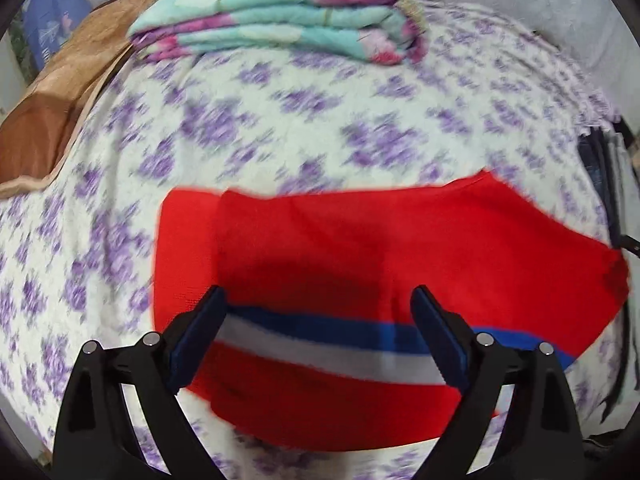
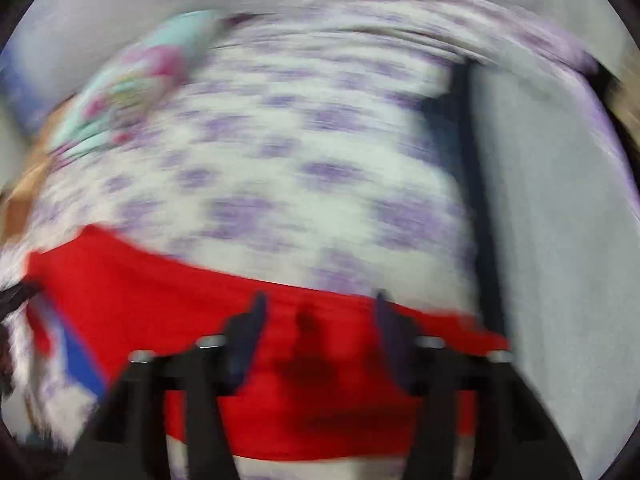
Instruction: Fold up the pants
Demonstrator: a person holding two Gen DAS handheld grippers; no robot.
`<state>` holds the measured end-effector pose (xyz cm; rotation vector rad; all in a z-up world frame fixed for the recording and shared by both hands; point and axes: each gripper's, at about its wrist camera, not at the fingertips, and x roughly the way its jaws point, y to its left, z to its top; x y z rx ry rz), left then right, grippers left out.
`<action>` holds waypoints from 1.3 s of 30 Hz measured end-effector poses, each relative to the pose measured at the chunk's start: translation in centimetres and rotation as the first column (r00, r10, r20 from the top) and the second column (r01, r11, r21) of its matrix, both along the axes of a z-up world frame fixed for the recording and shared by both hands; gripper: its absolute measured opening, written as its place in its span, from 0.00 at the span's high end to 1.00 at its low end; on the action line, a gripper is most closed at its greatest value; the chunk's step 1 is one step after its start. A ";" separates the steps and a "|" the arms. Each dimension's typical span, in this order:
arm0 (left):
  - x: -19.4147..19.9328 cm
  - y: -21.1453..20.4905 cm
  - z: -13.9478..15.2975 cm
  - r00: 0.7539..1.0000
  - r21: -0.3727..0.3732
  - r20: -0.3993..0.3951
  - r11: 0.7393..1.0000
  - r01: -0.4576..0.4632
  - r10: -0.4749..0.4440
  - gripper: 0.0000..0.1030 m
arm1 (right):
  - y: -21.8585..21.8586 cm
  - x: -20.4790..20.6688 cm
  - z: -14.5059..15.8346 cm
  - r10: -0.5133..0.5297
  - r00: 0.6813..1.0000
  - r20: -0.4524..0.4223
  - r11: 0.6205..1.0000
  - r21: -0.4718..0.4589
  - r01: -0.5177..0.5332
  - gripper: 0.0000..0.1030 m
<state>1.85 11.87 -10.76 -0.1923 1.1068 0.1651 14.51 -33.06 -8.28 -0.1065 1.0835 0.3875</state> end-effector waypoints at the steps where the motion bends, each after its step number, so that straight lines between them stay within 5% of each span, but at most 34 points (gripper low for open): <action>1: 0.5 -0.5 0.3 1.000 0.007 0.010 1.000 0.015 -0.016 0.12 | 2.3 0.2 0.1 0.058 0.998 0.002 0.998 0.004 -0.058 0.42; 3: 1.3 -1.3 0.4 0.999 0.024 0.010 0.999 0.033 -0.033 0.12 | 6.9 0.9 -0.1 0.166 0.986 -0.031 0.983 0.088 -0.163 0.42; 5: 1.7 -2.3 0.1 0.999 0.015 0.000 0.999 0.042 -0.042 0.12 | 12.2 1.8 -0.7 0.265 0.959 -0.099 0.948 0.211 -0.240 0.60; 13: -0.8 -2.2 -2.3 0.997 -0.042 -0.065 0.998 -0.042 0.039 0.12 | 26.2 1.9 -3.2 0.472 0.870 -0.143 0.879 0.153 -0.452 0.64; 15: -1.5 -1.9 -2.6 0.997 -0.041 -0.060 0.998 -0.056 0.053 0.12 | 27.6 2.0 -4.2 0.484 0.856 -0.180 0.874 0.148 -0.463 0.79; 16: -1.7 -2.0 -2.7 0.997 -0.034 -0.057 0.998 -0.050 0.048 0.12 | 28.0 2.1 -4.6 0.486 0.854 -0.186 0.873 0.147 -0.465 0.88; 19: -1.5 -2.5 -3.0 0.998 -0.012 -0.051 0.999 -0.031 0.030 0.11 | 28.0 3.1 -4.4 0.488 0.855 -0.177 0.871 0.167 -0.462 0.92; 24: -1.4 -1.1 -1.4 0.998 -0.020 0.006 0.998 -0.063 0.063 0.10 | 27.2 5.1 -4.2 0.421 0.895 -0.147 0.900 0.192 -0.391 0.92; 27: -0.6 -0.7 -3.7 0.998 -0.013 -0.058 0.999 -0.037 0.036 0.08 | 28.0 5.2 -6.1 0.454 0.875 -0.168 0.889 0.147 -0.433 0.89; 28: -0.4 -1.1 -3.6 0.998 0.012 -0.052 1.000 -0.023 0.023 0.08 | 28.0 5.3 -5.7 0.464 0.870 -0.167 0.884 0.150 -0.443 0.86; 31: -0.3 -1.2 -3.4 0.998 0.030 -0.056 0.999 -0.010 0.012 0.07 | 26.7 6.3 -4.6 0.394 0.907 -0.148 0.917 0.132 -0.377 0.58; 35: -0.2 -0.3 -3.1 0.998 0.025 -0.048 0.999 -0.031 0.032 0.08 | 25.5 7.1 -3.1 0.313 0.948 -0.067 0.949 0.059 -0.309 0.75; 39: 0.0 0.5 -2.6 0.998 0.016 -0.040 0.998 -0.054 0.055 0.08 | 26.3 6.0 -2.8 0.403 0.908 -0.113 0.909 0.166 -0.382 0.75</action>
